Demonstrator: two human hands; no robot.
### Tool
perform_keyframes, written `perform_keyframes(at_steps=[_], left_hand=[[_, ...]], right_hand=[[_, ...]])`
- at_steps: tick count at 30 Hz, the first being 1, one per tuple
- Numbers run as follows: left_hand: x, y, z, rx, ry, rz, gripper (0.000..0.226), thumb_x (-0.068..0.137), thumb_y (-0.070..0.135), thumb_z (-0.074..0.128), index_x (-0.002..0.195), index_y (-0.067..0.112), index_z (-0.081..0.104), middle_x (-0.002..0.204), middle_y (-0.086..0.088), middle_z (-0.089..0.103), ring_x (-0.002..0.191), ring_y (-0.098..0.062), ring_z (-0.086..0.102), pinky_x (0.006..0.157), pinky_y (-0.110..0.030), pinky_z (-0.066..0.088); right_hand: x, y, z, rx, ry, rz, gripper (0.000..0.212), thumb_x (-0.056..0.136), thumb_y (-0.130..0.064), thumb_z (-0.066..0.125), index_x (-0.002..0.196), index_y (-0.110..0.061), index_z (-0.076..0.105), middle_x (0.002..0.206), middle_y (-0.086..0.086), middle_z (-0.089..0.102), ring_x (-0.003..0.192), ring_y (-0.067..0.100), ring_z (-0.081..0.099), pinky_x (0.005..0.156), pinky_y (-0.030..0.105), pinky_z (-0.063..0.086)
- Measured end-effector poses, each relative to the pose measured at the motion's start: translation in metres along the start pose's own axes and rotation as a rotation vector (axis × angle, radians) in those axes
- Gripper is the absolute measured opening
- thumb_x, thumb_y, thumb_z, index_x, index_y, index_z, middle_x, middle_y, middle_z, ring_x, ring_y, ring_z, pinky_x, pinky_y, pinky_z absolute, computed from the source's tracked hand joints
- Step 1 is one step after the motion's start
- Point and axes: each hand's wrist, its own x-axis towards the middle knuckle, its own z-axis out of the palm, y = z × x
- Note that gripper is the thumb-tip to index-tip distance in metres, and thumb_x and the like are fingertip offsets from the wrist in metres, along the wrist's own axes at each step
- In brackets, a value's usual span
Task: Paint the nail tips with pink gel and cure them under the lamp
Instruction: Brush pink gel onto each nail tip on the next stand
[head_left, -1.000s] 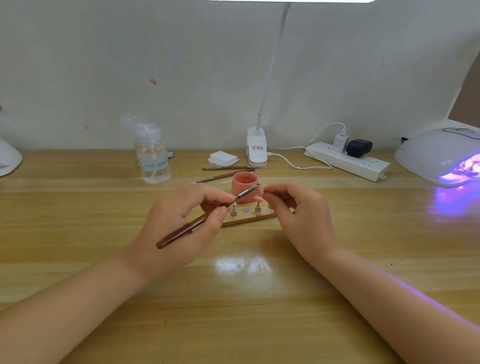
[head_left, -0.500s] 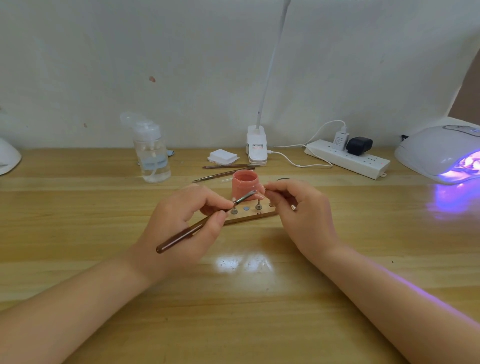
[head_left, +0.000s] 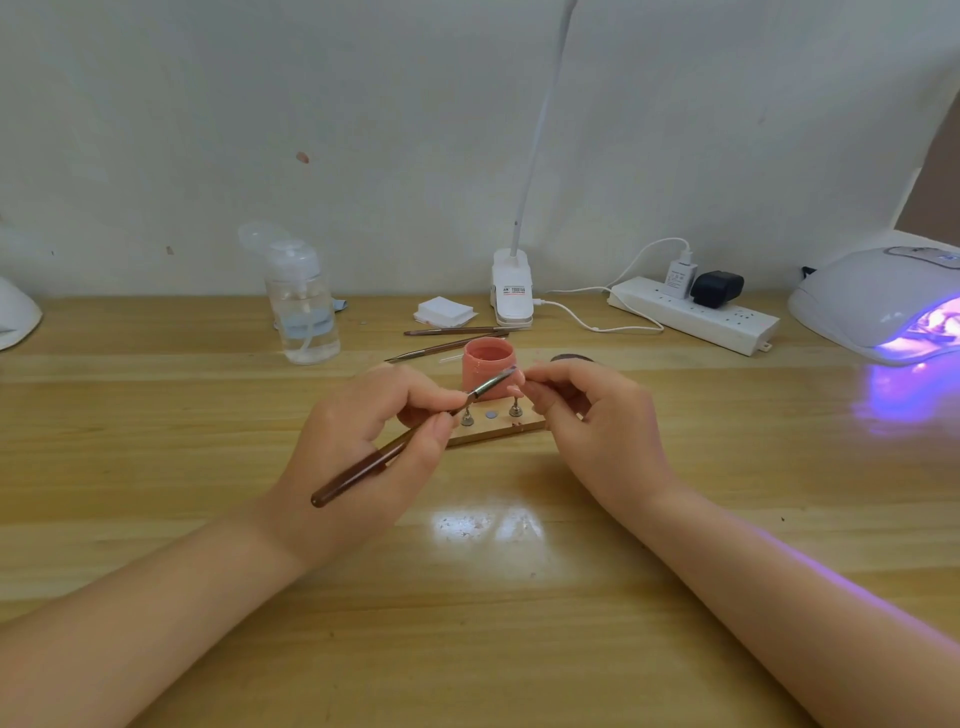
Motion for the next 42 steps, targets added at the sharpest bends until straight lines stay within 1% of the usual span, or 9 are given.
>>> perform_keyframes(at_steps=[6, 11, 14, 19, 24, 29, 34, 39, 42], left_hand=[[-0.001, 0.001, 0.001, 0.026, -0.018, 0.007, 0.016, 0.088, 0.022, 0.053, 0.097, 0.021, 0.066, 0.086, 0.006, 0.070, 0.080, -0.014, 0.065, 0.072, -0.031, 0.051], [-0.001, 0.004, 0.001, 0.003, 0.009, -0.037, 0.017, 0.089, 0.027, 0.053, 0.102, 0.026, 0.064, 0.088, 0.010, 0.071, 0.083, -0.010, 0.065, 0.074, -0.020, 0.049], [0.000, 0.004, 0.003, 0.049, -0.015, -0.026, 0.018, 0.089, 0.028, 0.054, 0.103, 0.025, 0.065, 0.089, 0.010, 0.071, 0.083, -0.011, 0.066, 0.074, -0.029, 0.052], [-0.002, 0.004, 0.001, -0.022, 0.028, -0.028, 0.015, 0.088, 0.024, 0.050, 0.096, 0.031, 0.060, 0.083, 0.005, 0.069, 0.081, -0.012, 0.063, 0.072, -0.023, 0.049], [-0.001, 0.005, 0.005, -0.008, 0.039, -0.081, 0.018, 0.092, 0.032, 0.053, 0.107, 0.037, 0.060, 0.095, 0.012, 0.070, 0.090, -0.011, 0.066, 0.078, -0.019, 0.049], [-0.003, 0.004, 0.006, 0.037, 0.029, -0.070, 0.016, 0.089, 0.029, 0.050, 0.099, 0.033, 0.063, 0.088, 0.014, 0.069, 0.084, -0.010, 0.064, 0.073, -0.029, 0.050], [-0.003, 0.006, 0.008, 0.005, 0.061, -0.087, 0.018, 0.091, 0.031, 0.051, 0.105, 0.037, 0.060, 0.092, 0.013, 0.070, 0.086, -0.012, 0.063, 0.075, -0.026, 0.049], [-0.003, 0.005, 0.009, 0.042, 0.028, -0.067, 0.017, 0.089, 0.028, 0.049, 0.100, 0.031, 0.061, 0.088, 0.014, 0.068, 0.082, -0.009, 0.062, 0.070, -0.034, 0.049], [-0.004, 0.007, 0.008, -0.005, 0.061, -0.103, 0.016, 0.089, 0.029, 0.049, 0.100, 0.034, 0.060, 0.087, 0.014, 0.069, 0.084, -0.013, 0.064, 0.072, -0.032, 0.050]], right_hand=[[-0.001, -0.003, -0.001, -0.024, -0.005, 0.000, 0.013, 0.085, -0.006, 0.070, 0.096, -0.012, 0.074, 0.083, -0.004, 0.072, 0.072, 0.011, 0.063, 0.071, 0.032, 0.053], [0.000, -0.004, -0.001, -0.023, -0.007, 0.011, 0.011, 0.086, -0.006, 0.070, 0.095, -0.010, 0.074, 0.080, -0.003, 0.071, 0.070, 0.012, 0.063, 0.070, 0.034, 0.053], [-0.001, -0.005, -0.001, -0.019, -0.006, 0.006, 0.012, 0.086, -0.005, 0.070, 0.095, -0.010, 0.074, 0.080, -0.003, 0.071, 0.070, 0.011, 0.064, 0.070, 0.032, 0.053], [-0.001, -0.006, -0.001, 0.029, -0.016, 0.033, 0.007, 0.086, -0.007, 0.069, 0.092, -0.010, 0.071, 0.068, -0.025, 0.065, 0.068, -0.001, 0.062, 0.066, 0.015, 0.050], [-0.002, -0.006, 0.000, 0.058, -0.027, 0.070, 0.008, 0.086, -0.008, 0.069, 0.093, -0.011, 0.072, 0.076, -0.002, 0.071, 0.068, 0.010, 0.064, 0.069, 0.029, 0.055], [-0.002, -0.009, -0.002, 0.092, -0.059, 0.074, 0.020, 0.088, -0.009, 0.068, 0.085, -0.029, 0.067, 0.066, -0.028, 0.066, 0.066, 0.017, 0.063, 0.063, 0.025, 0.054], [-0.002, -0.006, 0.000, 0.107, -0.027, 0.098, 0.007, 0.087, -0.009, 0.070, 0.093, -0.010, 0.072, 0.074, -0.002, 0.071, 0.068, 0.014, 0.066, 0.069, 0.031, 0.056], [-0.002, -0.011, -0.002, 0.086, -0.046, 0.036, 0.019, 0.088, -0.006, 0.067, 0.086, -0.025, 0.066, 0.068, -0.033, 0.065, 0.066, 0.009, 0.063, 0.064, 0.018, 0.052], [-0.002, -0.009, -0.001, 0.075, -0.024, 0.048, 0.014, 0.087, -0.006, 0.069, 0.087, -0.020, 0.068, 0.068, -0.018, 0.067, 0.067, 0.008, 0.063, 0.065, 0.018, 0.052]])
